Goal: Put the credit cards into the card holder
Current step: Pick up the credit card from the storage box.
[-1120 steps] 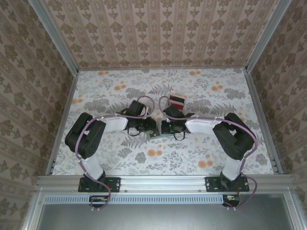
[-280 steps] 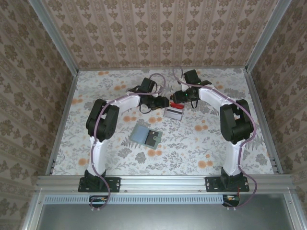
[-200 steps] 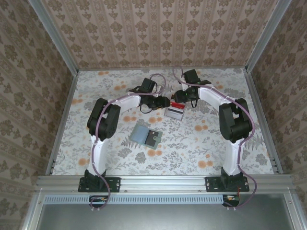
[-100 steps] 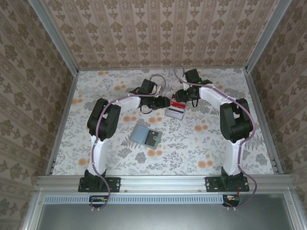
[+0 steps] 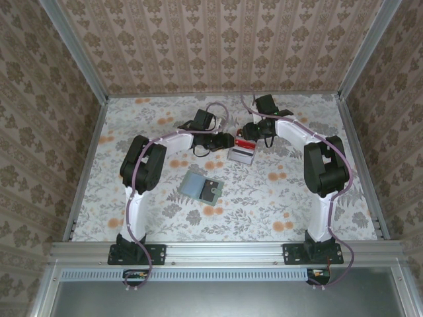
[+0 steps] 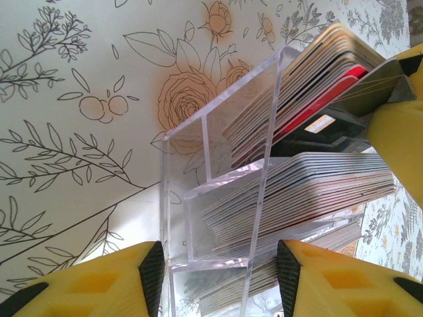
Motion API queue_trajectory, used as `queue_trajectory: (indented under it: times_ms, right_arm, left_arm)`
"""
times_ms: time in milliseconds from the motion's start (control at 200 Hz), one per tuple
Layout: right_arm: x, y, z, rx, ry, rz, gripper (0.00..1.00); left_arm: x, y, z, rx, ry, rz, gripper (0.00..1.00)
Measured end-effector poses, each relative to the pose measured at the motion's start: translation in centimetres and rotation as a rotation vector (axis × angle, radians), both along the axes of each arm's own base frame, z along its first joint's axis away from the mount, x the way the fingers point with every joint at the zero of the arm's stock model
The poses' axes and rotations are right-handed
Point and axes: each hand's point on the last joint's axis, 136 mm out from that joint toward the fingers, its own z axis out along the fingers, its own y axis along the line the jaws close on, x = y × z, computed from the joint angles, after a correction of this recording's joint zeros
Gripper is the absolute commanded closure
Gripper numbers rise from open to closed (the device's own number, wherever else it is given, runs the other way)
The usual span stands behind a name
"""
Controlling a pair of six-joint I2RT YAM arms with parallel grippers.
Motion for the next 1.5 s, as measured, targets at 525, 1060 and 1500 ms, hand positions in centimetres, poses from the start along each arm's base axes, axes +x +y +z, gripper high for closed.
queue_trajectory:
  times_ms: [525,1060,1500]
  right_arm:
    - [0.1,-0.1,0.6,0.004,-0.012,-0.003,0.54]
    - [0.1,-0.2,1.3,0.009,-0.026,0.003,0.56]
    - [0.5,-1.0,1.4,0.005,-0.039,-0.016,0.54]
  left_arm:
    - [0.0,0.0,0.0,-0.001,0.005,0.004,0.50]
    - [0.1,0.0,0.1,-0.003,0.002,0.005,0.50]
    - [0.1,0.0,0.1,-0.003,0.002,0.005,0.50]
